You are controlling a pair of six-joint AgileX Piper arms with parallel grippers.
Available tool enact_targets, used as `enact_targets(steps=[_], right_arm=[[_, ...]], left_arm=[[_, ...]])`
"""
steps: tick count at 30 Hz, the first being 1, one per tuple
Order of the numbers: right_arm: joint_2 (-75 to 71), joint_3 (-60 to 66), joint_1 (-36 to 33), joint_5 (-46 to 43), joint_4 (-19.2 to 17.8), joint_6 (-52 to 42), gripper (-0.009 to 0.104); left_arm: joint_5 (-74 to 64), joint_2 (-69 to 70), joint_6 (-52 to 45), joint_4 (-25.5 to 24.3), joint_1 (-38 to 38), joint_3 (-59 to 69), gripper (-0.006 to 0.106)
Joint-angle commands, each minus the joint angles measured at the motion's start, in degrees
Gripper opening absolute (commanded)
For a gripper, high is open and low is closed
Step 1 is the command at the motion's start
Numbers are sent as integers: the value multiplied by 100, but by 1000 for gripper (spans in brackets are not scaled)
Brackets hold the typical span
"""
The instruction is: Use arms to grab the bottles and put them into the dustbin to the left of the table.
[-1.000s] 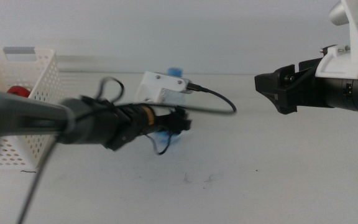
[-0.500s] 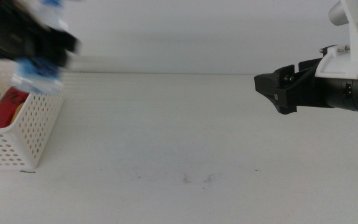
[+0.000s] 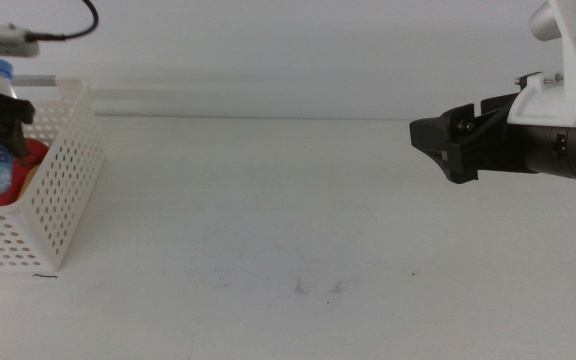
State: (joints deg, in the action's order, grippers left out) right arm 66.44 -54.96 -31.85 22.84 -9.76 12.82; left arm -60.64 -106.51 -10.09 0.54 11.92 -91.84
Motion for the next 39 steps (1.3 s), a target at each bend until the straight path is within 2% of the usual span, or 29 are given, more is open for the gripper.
enact_targets(steps=[1, 3, 8, 9, 10, 15, 19, 24, 28, 31, 34, 39], right_arm=[[-38, 11, -9, -23, -16, -57, 79], [-38, 11, -9, -23, -16, -57, 79], [-38, 11, -9, -23, -16, -57, 79], [-38, 11, -9, -23, -16, -57, 79], [-38, 11, -9, -23, -16, -57, 79], [-38, 11, -9, -23, -16, -57, 79], [-38, 11, -9, -23, -16, -57, 79], [-38, 11, -9, -23, -16, -43, 79], [-38, 11, -9, -23, -16, -43, 79], [-38, 11, -9, -23, -16, -43, 79], [-38, 11, -9, -23, -16, -43, 79], [-38, 11, -9, -23, -16, -43, 79]], left_arm=[[425, -181, -22, 28, 11, -79, 17], [555, -341, -55, 14, 11, -79, 34], [694, -527, -187, -16, 11, -79, 84], [711, -527, -167, -16, 11, -79, 92], [700, -503, -99, 7, 11, -79, 94], [489, -108, -46, 346, -27, -68, 94], [567, 958, 49, 472, -260, 513, 94], [1635, 3001, 46, 618, -891, 1956, 94], [2946, 4905, -188, 996, -1612, 3163, 94], [3707, 5946, -188, 1000, -1877, 3993, 94], [3908, 6594, -157, 1000, -1876, 4534, 94], [3761, 7000, 30, 1000, -1876, 4651, 94]])
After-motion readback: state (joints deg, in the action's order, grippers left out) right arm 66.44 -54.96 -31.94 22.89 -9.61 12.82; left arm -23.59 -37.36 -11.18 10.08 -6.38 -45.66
